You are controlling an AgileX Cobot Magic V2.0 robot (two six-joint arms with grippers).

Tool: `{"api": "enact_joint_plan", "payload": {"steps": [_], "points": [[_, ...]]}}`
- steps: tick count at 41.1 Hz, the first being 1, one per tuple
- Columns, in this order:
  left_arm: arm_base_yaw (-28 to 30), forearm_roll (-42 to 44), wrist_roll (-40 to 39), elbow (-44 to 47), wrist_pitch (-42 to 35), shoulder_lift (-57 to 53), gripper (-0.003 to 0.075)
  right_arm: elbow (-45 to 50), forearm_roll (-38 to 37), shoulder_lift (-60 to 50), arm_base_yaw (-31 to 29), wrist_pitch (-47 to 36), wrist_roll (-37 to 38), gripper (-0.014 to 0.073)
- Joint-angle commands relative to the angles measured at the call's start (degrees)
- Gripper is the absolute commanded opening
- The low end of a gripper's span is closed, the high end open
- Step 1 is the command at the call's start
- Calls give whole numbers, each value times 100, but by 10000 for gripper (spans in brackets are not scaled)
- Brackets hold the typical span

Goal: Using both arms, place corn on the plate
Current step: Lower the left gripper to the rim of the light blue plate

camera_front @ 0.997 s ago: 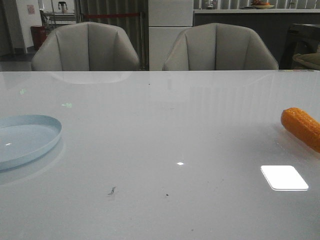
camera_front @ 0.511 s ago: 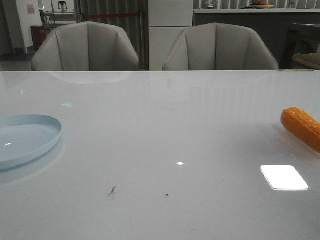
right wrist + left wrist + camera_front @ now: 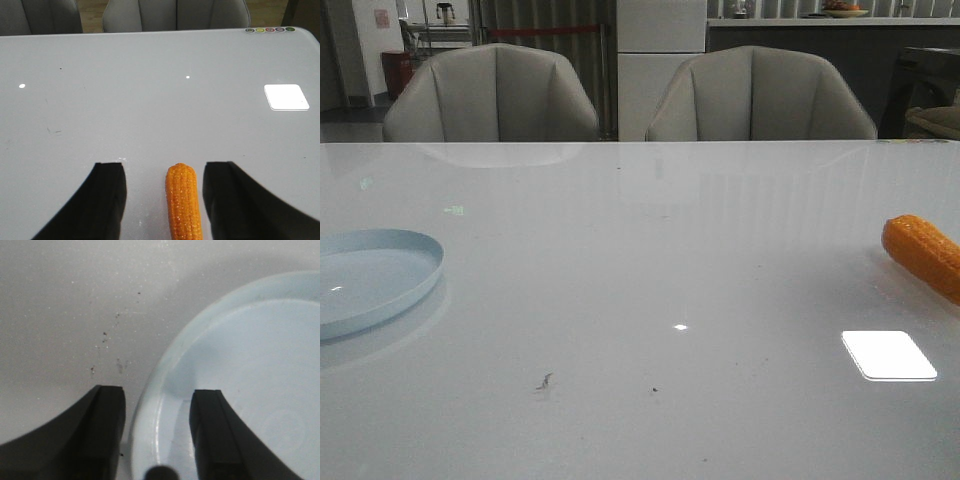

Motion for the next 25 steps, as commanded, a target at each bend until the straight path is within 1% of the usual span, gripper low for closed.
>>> {"api": "enact_joint_plan", "payload": {"steps": [1, 8, 15, 19, 25], "points": [[14, -9, -58, -177, -176, -294, 286, -219, -48, -50, -6, -428, -16, 462], [14, -9, -48, -177, -214, -294, 244, -219, -48, -50, -6, -428, -16, 462], [14, -9, -48, -177, -214, -294, 184, -219, -48, -50, -6, -428, -16, 462], [14, 4, -26, -177, -214, -294, 169, -219, -48, -50, -6, -428, -16, 462], [14, 29, -17, -177, -187, -170, 170, -219, -48, -50, -6, -428, -16, 462]]}}
